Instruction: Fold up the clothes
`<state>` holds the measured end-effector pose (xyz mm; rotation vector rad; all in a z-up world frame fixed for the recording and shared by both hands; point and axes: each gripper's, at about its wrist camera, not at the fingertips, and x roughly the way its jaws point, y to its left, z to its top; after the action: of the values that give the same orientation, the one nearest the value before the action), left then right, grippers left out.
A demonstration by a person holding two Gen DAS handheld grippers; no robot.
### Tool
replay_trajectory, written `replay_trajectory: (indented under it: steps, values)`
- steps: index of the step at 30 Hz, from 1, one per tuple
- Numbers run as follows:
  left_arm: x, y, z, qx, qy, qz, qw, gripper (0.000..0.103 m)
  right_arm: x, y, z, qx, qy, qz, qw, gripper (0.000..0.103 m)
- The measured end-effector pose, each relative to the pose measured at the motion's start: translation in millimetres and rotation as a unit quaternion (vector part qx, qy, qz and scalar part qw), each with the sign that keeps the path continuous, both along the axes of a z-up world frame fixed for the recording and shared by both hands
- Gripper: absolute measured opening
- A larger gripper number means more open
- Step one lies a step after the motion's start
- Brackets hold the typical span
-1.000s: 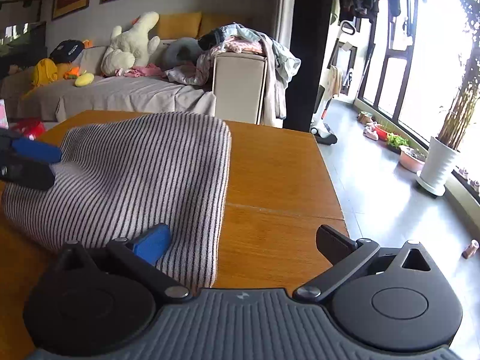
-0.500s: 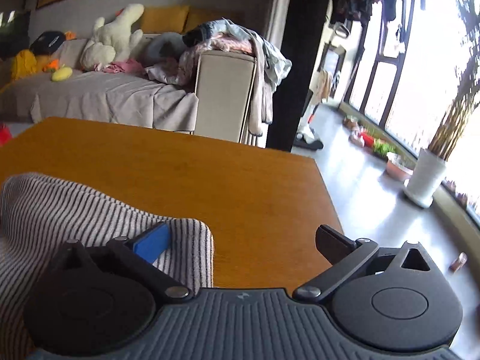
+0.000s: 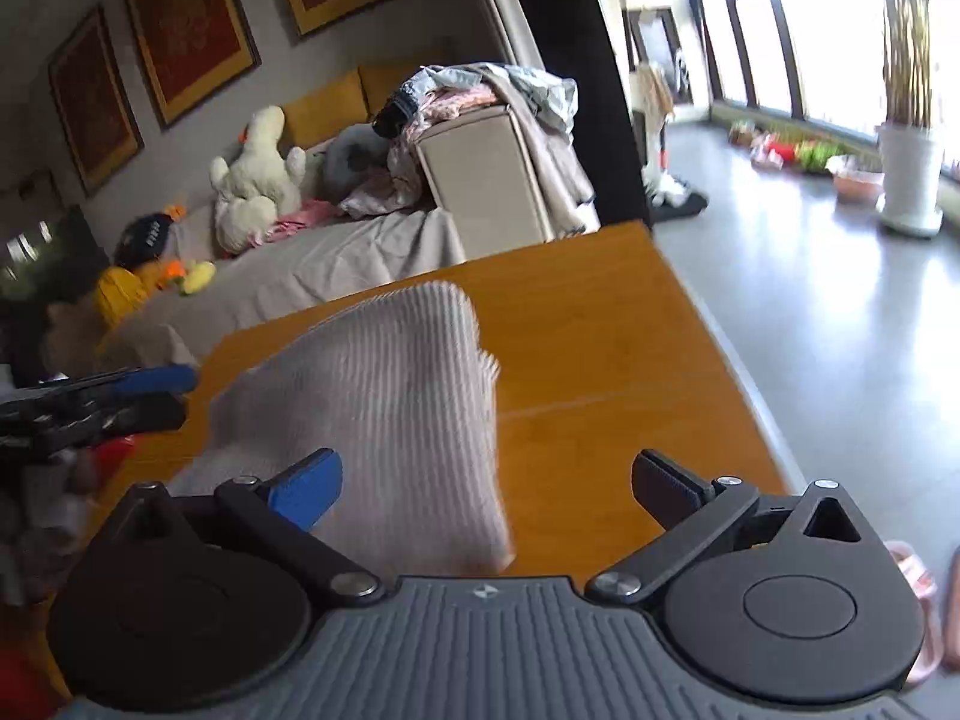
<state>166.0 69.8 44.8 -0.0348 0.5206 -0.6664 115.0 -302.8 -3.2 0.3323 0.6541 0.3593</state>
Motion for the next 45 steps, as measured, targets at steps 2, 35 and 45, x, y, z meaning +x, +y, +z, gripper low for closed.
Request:
replay_trajectory:
  steps: [2, 35, 45]
  values:
    - [20, -2, 0, -0.002, 0.007, -0.010, 0.9999, 0.100, -5, -1, -12, 0.062, 0.035, 0.016, 0.997, 0.102]
    - [-1, -12, -44, -0.026, 0.101, 0.062, 0.9926, 0.099, 24, 78, 17, -0.203, -0.162, 0.072, 0.963, 0.089]
    - [5, 4, -47, -0.066, 0.139, 0.102, 0.9828, 0.072, 24, 101, 0, -0.241, -0.166, 0.062, 0.954, 0.060]
